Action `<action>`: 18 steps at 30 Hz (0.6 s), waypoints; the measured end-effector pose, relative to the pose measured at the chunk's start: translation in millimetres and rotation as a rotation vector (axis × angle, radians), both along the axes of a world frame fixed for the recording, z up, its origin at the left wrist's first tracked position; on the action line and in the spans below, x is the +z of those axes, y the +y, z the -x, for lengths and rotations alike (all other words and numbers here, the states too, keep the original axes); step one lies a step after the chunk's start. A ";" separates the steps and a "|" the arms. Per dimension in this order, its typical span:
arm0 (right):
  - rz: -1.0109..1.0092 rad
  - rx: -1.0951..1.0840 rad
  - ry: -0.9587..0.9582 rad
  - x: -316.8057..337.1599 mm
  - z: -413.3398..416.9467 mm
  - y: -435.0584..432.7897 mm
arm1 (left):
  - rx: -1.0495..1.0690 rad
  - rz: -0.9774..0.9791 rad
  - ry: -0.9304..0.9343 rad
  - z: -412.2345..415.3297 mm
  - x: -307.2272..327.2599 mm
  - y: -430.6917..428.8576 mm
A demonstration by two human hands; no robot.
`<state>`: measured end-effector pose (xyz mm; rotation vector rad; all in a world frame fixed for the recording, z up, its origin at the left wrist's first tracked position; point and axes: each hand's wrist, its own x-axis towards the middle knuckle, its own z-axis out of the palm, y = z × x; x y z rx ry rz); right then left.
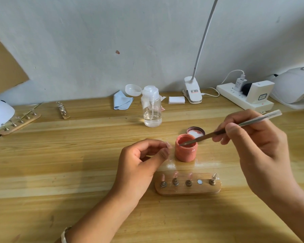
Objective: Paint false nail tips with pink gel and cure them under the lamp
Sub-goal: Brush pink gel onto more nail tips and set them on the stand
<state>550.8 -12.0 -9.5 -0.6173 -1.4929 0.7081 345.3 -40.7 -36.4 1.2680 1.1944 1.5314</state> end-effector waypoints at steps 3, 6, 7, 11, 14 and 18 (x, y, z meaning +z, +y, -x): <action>-0.001 0.023 -0.028 -1.2 2.2 -1.1 | 0.002 0.003 -0.001 -0.7 1.2 -0.5; -0.003 0.037 -0.051 -1.5 2.7 -2.3 | 0.001 0.005 -0.034 -1.2 2.2 -1.1; -0.004 0.040 -0.045 -1.1 2.5 -2.4 | 0.001 0.010 -0.039 -1.2 2.4 -1.4; -0.006 0.042 0.013 -0.4 1.2 -1.7 | 0.003 0.026 -0.043 -2.1 3.4 -2.0; -0.010 0.040 -0.007 -2.3 2.4 -1.1 | -0.003 0.027 -0.038 -2.9 4.2 -1.9; -0.007 0.068 -0.003 -2.3 3.2 -1.3 | -0.005 0.030 -0.049 -2.2 4.6 -3.0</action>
